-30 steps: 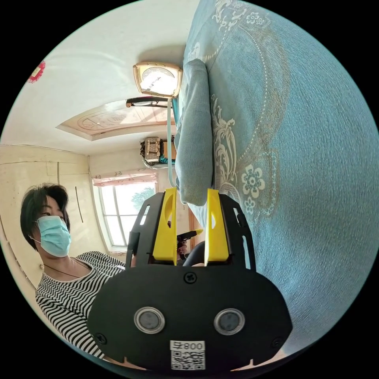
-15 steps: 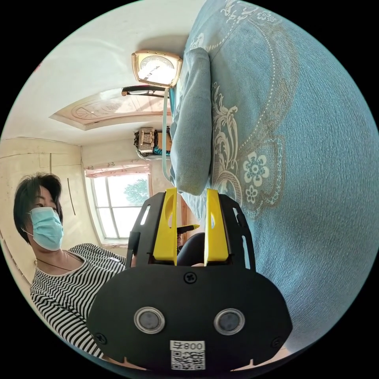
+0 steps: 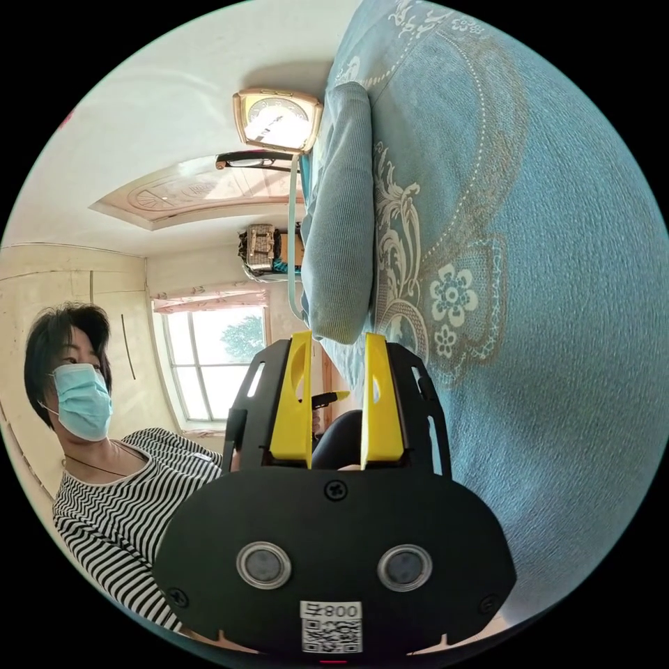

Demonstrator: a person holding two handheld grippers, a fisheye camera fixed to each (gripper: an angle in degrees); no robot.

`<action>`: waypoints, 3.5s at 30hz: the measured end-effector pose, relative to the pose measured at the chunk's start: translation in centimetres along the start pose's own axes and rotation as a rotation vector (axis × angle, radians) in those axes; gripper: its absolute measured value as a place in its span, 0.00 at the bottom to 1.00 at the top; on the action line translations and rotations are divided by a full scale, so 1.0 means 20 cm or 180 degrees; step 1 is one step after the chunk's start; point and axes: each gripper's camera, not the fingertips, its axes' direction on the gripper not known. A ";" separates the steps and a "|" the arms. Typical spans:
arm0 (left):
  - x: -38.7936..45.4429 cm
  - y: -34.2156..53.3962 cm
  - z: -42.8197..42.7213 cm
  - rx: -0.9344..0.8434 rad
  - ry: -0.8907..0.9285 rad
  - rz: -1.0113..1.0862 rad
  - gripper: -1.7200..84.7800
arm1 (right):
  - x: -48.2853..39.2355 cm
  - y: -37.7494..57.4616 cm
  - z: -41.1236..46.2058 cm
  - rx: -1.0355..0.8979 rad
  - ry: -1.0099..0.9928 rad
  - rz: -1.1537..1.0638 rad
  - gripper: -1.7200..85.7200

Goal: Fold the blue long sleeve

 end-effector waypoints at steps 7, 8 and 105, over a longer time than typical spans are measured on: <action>0.17 0.01 0.02 0.0181 0.0257 0.0356 0.13 | 0.09 0.08 0.04 0.0013 0.0047 -0.0054 0.15; 0.20 0.01 0.02 0.0215 0.0327 0.0402 0.13 | 0.09 0.09 0.06 -0.0028 0.0041 -0.0086 0.15; 0.62 -0.36 0.69 0.0454 0.2445 0.0513 0.08 | -0.07 -0.16 0.14 0.0152 -0.0186 -0.0143 0.17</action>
